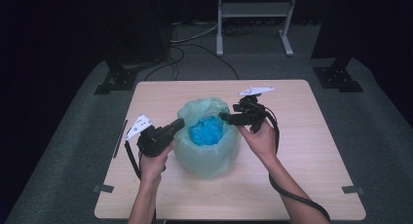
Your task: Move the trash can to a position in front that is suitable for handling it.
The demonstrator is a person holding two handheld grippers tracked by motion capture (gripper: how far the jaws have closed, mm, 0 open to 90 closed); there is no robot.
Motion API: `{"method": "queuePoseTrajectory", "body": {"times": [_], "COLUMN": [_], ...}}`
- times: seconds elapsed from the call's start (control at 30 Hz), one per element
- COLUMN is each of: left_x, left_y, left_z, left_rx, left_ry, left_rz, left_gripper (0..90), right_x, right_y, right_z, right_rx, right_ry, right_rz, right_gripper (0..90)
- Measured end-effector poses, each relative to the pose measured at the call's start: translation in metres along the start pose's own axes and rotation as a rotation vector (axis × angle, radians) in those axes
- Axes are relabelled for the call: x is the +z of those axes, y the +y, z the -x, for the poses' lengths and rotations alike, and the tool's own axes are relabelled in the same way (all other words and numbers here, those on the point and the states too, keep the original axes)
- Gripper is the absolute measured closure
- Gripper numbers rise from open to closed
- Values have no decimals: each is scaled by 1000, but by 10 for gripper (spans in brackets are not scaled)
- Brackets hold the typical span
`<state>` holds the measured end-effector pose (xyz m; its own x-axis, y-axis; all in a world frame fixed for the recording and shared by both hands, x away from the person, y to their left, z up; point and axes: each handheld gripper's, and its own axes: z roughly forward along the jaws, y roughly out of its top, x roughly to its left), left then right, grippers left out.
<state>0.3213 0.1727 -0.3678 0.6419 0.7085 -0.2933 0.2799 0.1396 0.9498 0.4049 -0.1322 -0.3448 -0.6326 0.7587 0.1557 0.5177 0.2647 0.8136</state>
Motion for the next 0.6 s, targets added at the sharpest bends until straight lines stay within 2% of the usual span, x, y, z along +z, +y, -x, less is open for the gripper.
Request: {"method": "queuePoseTrajectory", "body": {"times": [0.1, 0.13, 0.2, 0.33, 0.37, 0.6], "left_x": [0, 0, 0, 0, 0, 0], "left_y": [0, 0, 0, 0, 0, 0], "left_z": [1, 1, 2, 2, 2, 1], "left_rx": [0, 1, -2, -10, -10, -26], "left_ry": [-6, -9, -13, -26, -26, -37], "left_rz": [1, 3, 3, 7, 7, 16], "left_gripper": [897, 897, 897, 897, 898, 898], "right_x": [5, 9, 10, 13, 13, 11], "right_y": [-1, -2, -3, -5, -5, -4], "right_z": [0, -1, -1, -2, -2, -7], "right_rx": [-1, -1, -1, -17, -17, -45], "right_ry": [-9, -22, -25, -45, -45, -63], "right_rz": [-15, -22, -23, -16, -16, 17], "right_gripper": [395, 436, 460, 597, 597, 751]}}
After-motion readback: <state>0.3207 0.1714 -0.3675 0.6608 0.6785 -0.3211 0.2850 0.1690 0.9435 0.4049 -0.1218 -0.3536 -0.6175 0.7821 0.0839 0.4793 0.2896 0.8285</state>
